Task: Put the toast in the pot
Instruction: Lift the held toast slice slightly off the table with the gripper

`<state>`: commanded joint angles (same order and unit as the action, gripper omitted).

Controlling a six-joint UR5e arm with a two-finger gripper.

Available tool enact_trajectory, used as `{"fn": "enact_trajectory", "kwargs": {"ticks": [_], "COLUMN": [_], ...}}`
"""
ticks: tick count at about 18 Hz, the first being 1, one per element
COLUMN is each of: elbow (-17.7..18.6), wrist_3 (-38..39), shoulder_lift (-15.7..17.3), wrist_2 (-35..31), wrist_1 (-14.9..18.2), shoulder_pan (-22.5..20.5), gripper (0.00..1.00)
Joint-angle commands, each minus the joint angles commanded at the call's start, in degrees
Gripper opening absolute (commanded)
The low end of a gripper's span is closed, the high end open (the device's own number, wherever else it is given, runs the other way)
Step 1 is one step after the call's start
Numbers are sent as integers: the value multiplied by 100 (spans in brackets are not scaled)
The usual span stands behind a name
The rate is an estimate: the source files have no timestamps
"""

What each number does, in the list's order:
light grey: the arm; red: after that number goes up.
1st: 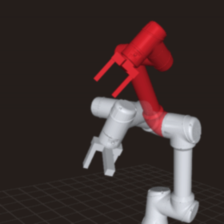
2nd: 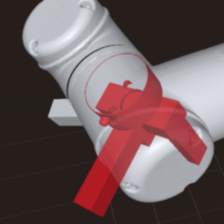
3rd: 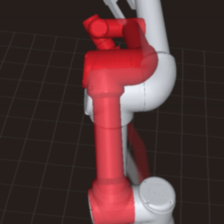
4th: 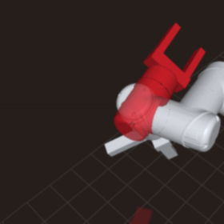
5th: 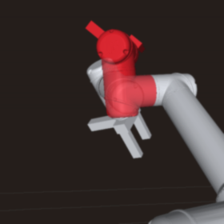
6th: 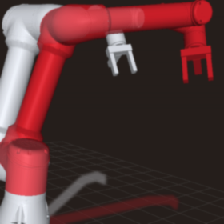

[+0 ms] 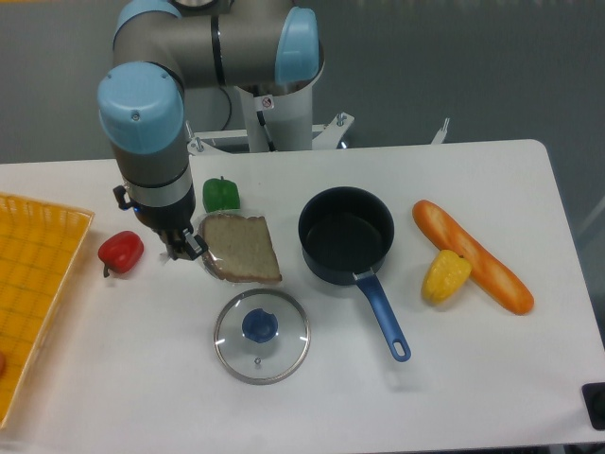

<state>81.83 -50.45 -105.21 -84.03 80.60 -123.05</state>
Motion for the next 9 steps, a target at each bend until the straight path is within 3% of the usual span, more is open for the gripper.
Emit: {"fn": "enact_trajectory", "kwargs": {"ticks": [9], "elbow": [53], "wrist_3": [0], "shoulder_lift": [96], "wrist_2": [9], "wrist_1": [0], "shoulder_pan": [-18], "gripper": [0]}}
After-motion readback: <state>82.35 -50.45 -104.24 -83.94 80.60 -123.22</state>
